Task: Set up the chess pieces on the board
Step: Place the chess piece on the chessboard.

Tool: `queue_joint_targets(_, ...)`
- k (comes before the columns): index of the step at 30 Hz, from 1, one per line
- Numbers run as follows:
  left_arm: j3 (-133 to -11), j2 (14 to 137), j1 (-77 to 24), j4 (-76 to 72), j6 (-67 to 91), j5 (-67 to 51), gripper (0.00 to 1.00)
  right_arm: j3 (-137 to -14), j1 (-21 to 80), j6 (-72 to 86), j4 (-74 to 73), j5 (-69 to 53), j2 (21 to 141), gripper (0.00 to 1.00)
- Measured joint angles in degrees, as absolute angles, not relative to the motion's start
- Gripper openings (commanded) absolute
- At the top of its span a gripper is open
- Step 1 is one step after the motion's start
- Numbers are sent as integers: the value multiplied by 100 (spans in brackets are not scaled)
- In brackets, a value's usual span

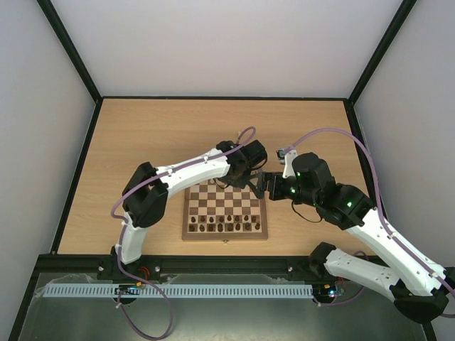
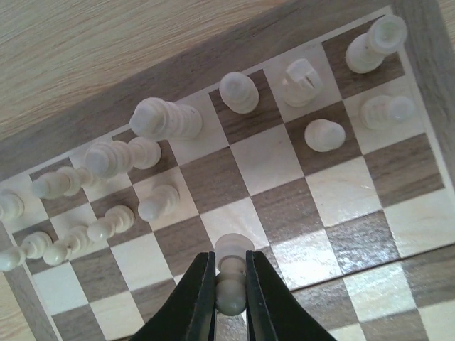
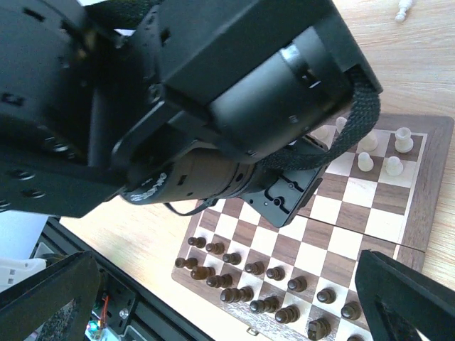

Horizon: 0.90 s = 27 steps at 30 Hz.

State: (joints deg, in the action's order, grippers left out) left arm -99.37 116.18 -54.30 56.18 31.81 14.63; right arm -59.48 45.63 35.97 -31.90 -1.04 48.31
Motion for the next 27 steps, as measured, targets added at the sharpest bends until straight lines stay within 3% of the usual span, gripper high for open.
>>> queue_joint_targets(27,-9981,12234,-5046,5343,2589,1181,14,-5765,4563,3485,-3142,-263,4939,100)
